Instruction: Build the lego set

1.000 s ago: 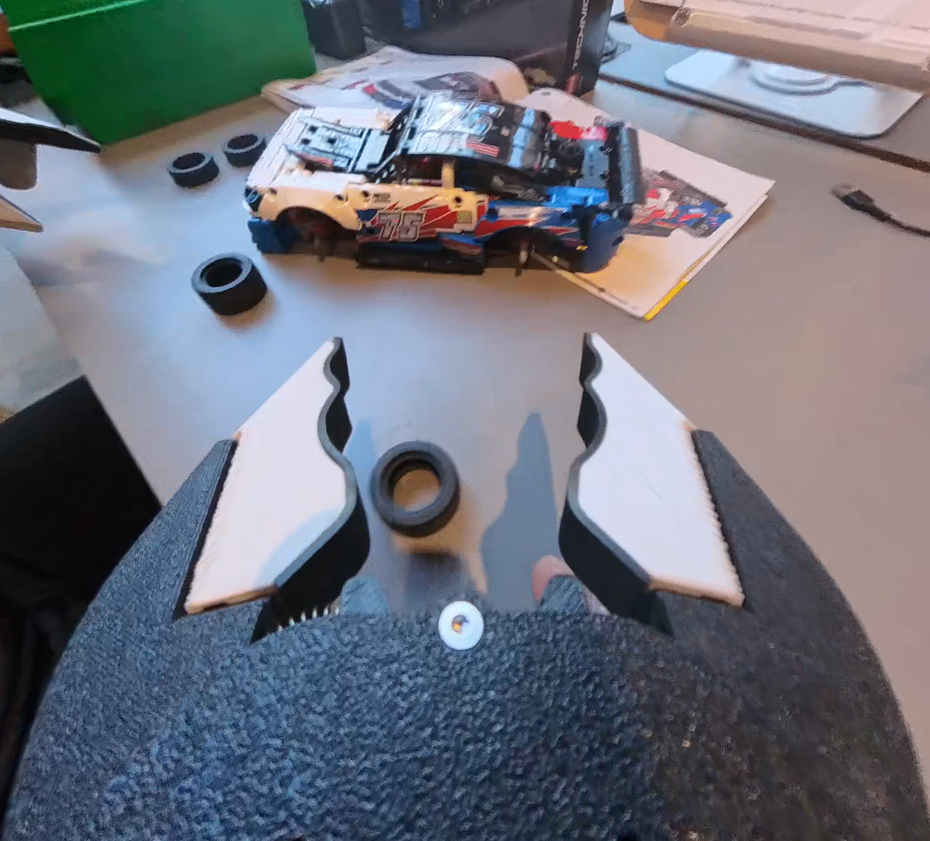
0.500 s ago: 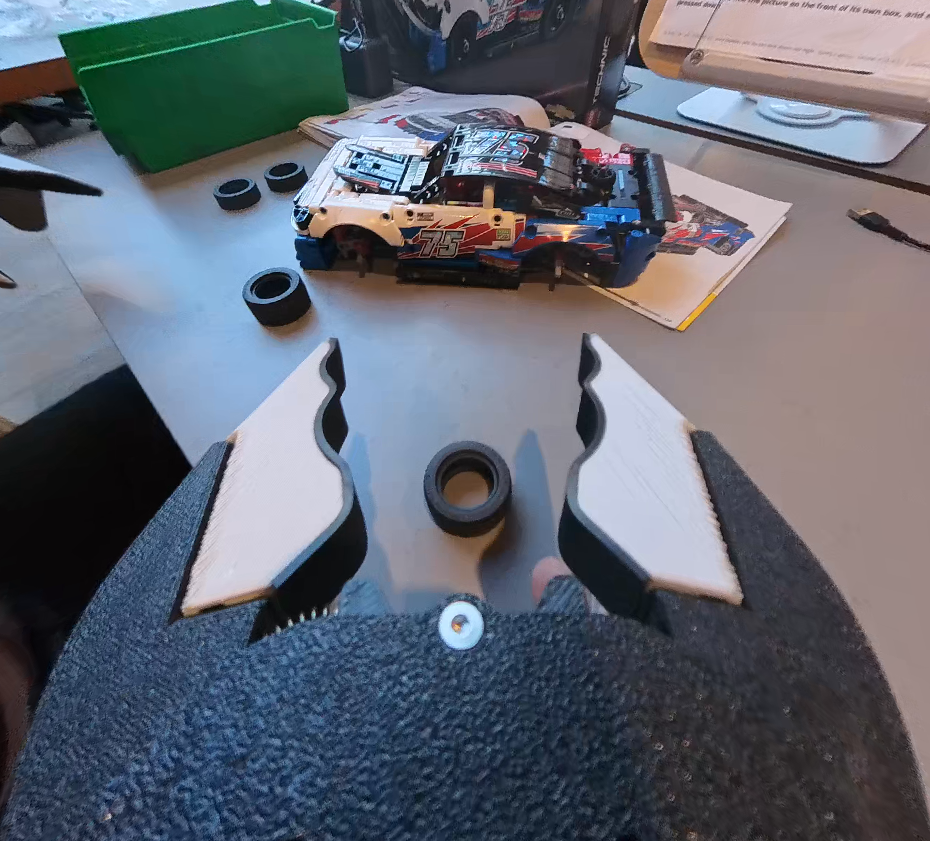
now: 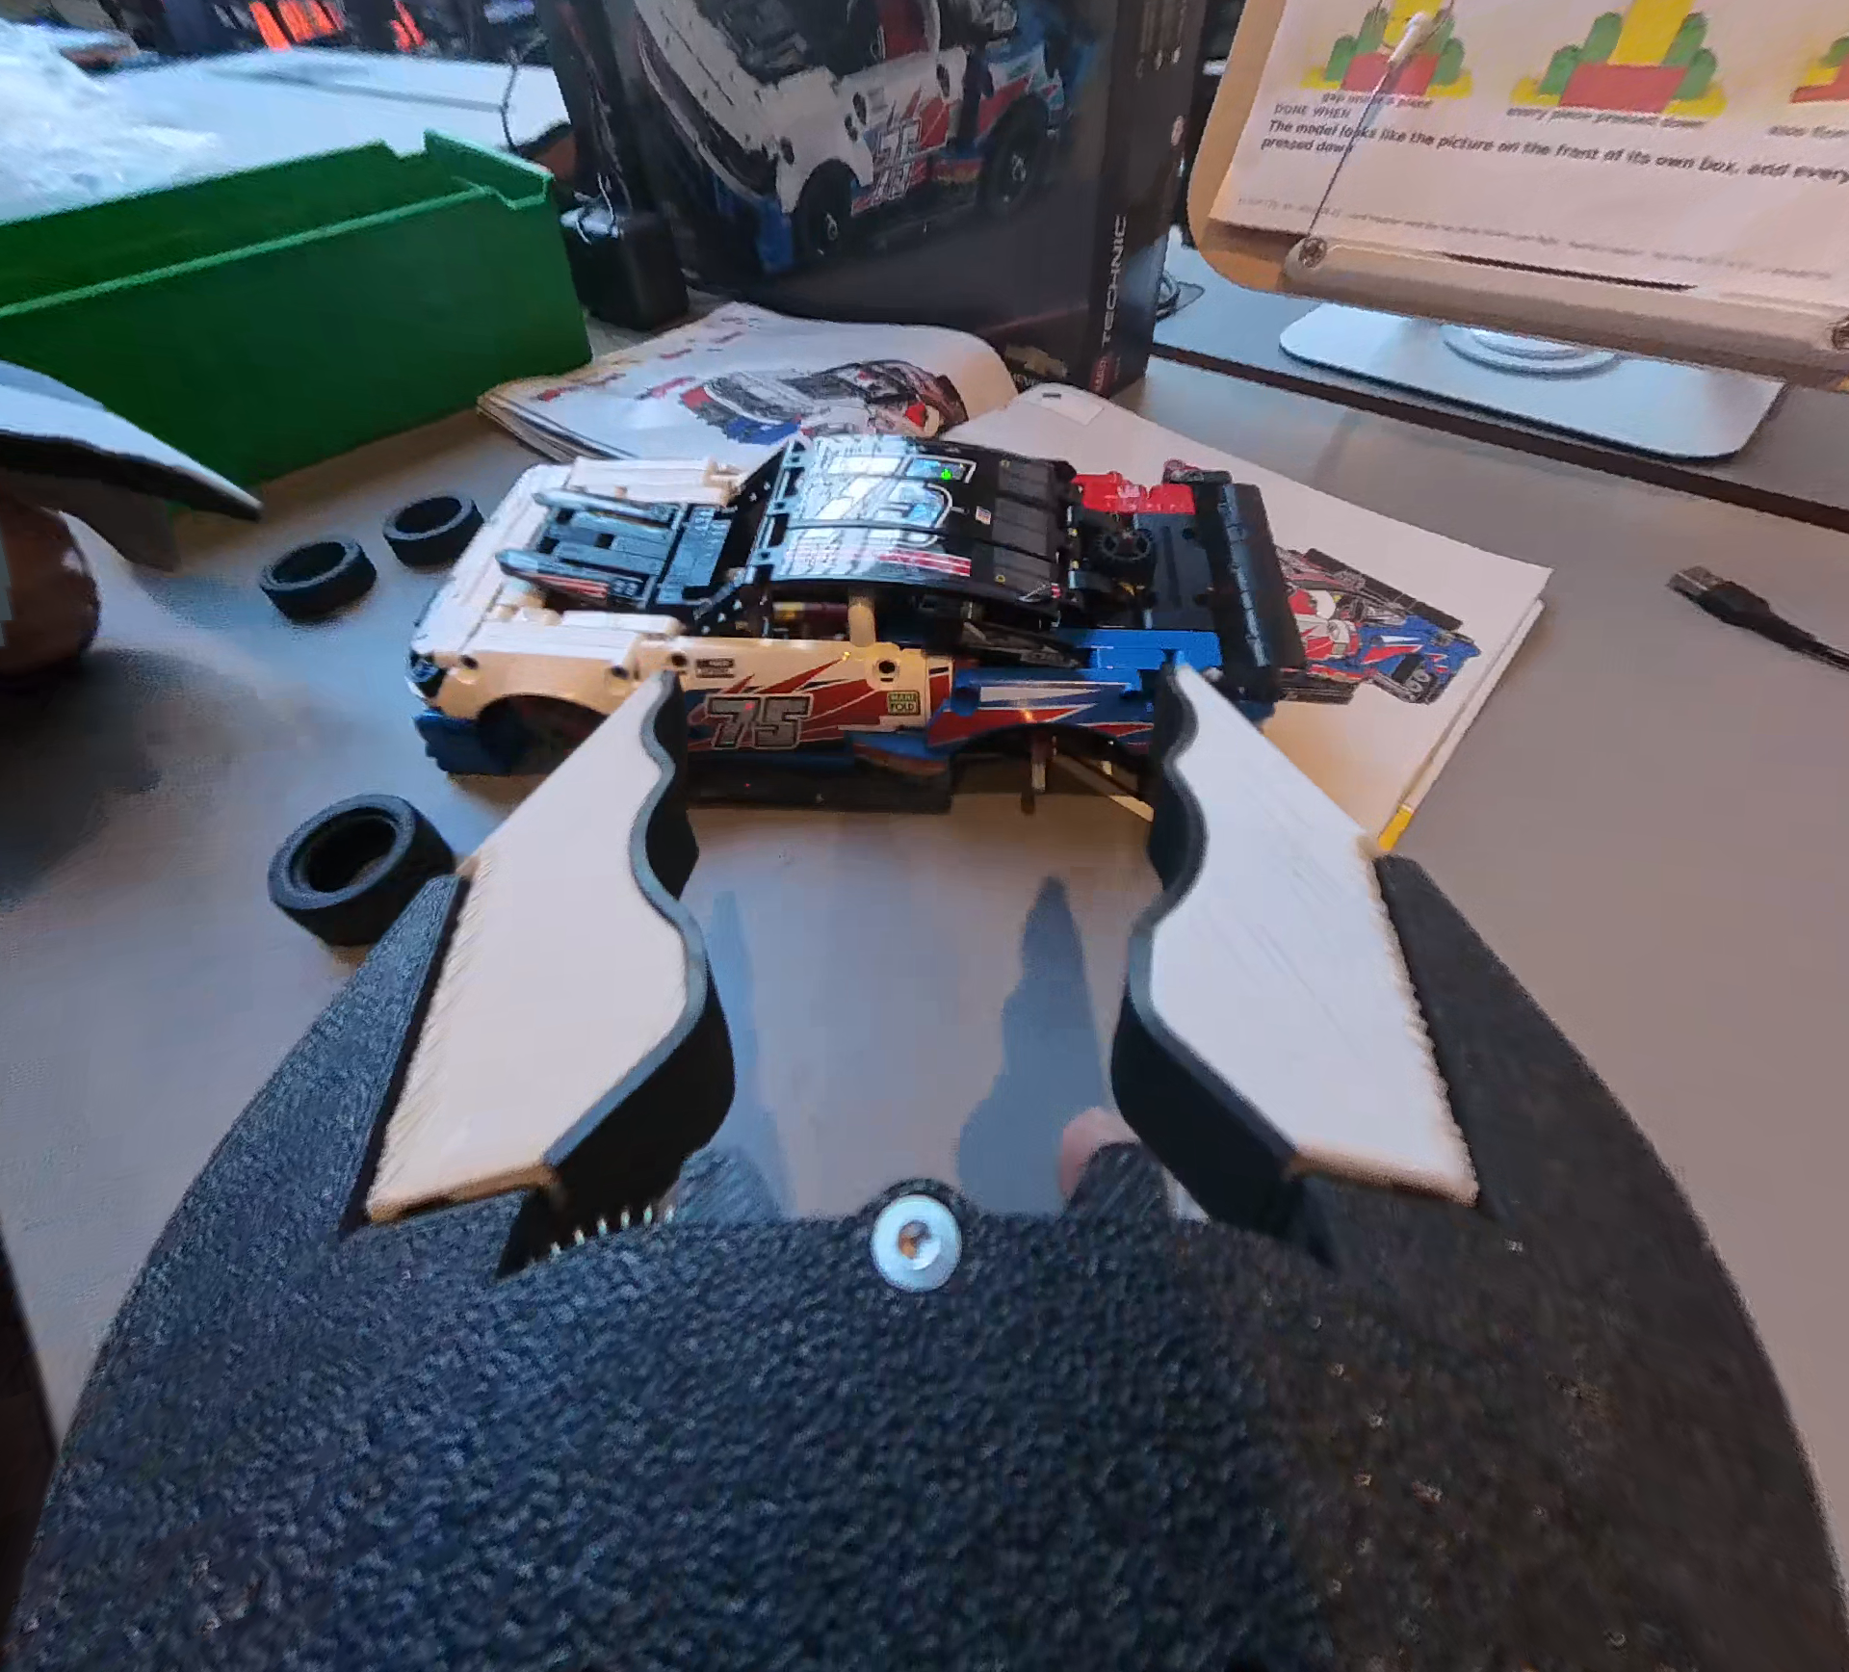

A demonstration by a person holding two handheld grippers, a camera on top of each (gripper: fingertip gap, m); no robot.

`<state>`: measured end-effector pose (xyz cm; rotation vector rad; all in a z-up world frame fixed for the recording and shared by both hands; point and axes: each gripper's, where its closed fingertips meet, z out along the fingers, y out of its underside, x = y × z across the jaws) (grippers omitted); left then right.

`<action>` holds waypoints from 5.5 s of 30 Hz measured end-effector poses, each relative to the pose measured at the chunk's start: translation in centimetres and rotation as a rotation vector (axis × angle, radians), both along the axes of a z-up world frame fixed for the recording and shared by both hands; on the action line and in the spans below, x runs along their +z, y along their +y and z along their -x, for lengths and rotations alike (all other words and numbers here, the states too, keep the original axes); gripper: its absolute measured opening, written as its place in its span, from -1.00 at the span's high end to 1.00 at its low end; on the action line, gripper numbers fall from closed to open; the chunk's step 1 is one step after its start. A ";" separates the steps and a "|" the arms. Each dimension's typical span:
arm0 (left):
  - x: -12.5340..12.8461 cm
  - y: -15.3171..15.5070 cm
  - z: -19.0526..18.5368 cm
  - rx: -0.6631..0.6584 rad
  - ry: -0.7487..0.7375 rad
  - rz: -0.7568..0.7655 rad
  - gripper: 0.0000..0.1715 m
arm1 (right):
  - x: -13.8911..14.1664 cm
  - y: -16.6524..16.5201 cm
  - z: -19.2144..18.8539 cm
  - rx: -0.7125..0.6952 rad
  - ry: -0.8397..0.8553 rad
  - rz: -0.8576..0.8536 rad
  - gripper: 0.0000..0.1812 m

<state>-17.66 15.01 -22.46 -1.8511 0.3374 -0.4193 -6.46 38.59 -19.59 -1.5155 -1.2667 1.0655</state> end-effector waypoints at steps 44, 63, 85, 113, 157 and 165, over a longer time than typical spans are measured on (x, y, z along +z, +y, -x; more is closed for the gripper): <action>0.0 0.8 1.6 0.054 -0.095 0.031 0.27 | 0.1 -1.3 1.7 0.024 -0.098 0.083 -0.06; -0.4 1.1 1.7 0.054 -0.109 0.070 0.26 | -2.1 -1.8 1.8 0.059 -0.159 0.159 -0.05; 1.2 16.0 5.0 -0.300 0.069 0.594 -0.23 | -3.7 -1.2 3.7 -0.132 -0.163 0.408 -0.27; -4.1 18.9 5.3 -0.426 0.085 0.978 0.00 | -7.1 -0.9 6.6 -0.236 -0.175 0.680 -0.30; -2.3 21.5 1.8 -0.371 -0.161 0.929 -0.15 | -4.7 0.3 9.9 -0.233 -0.139 0.810 -0.02; -2.0 21.1 1.9 -0.231 -0.242 0.942 -0.23 | -3.7 1.4 11.6 -0.093 -0.309 0.721 -0.04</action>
